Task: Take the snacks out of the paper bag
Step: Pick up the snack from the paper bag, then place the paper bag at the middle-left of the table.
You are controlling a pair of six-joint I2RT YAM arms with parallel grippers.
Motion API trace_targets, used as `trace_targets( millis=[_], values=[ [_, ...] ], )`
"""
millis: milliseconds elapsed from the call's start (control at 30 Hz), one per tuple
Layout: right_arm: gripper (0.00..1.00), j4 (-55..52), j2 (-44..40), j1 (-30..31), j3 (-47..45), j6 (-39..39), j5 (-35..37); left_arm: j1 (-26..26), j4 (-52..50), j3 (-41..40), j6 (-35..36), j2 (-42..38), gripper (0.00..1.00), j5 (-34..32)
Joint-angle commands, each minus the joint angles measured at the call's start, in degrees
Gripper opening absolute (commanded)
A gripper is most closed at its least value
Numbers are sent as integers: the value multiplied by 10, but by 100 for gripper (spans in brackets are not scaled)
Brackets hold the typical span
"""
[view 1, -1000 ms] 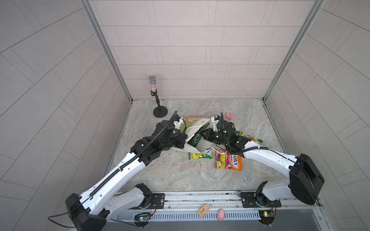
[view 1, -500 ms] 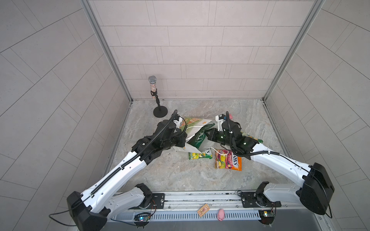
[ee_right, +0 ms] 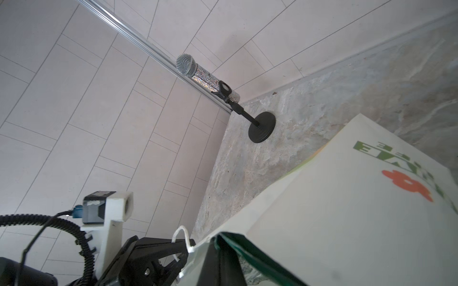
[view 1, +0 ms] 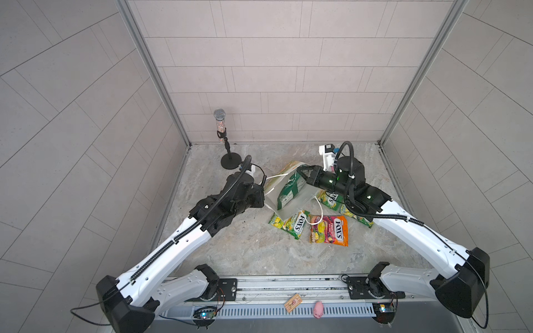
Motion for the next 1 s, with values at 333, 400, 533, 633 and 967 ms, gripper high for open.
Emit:
trace_targets(
  millis=[333,400,533,633,967],
  values=[
    [0,28,154,-2,165,-14,-161,18,-32,65,-15,-17,0,-113],
    [0,24,180,-2,190,-15,-167,31,-36,73,-14,-17,0,-110],
    [0,8,233,5,249,-17,-184,63,-46,83,-15,-20,0,-113],
    [0,-27,267,16,304,-31,-197,85,-51,80,-25,-24,0,-117],
    [0,-82,321,30,427,-52,-221,141,-42,71,-39,-12,0,-90]
  ],
)
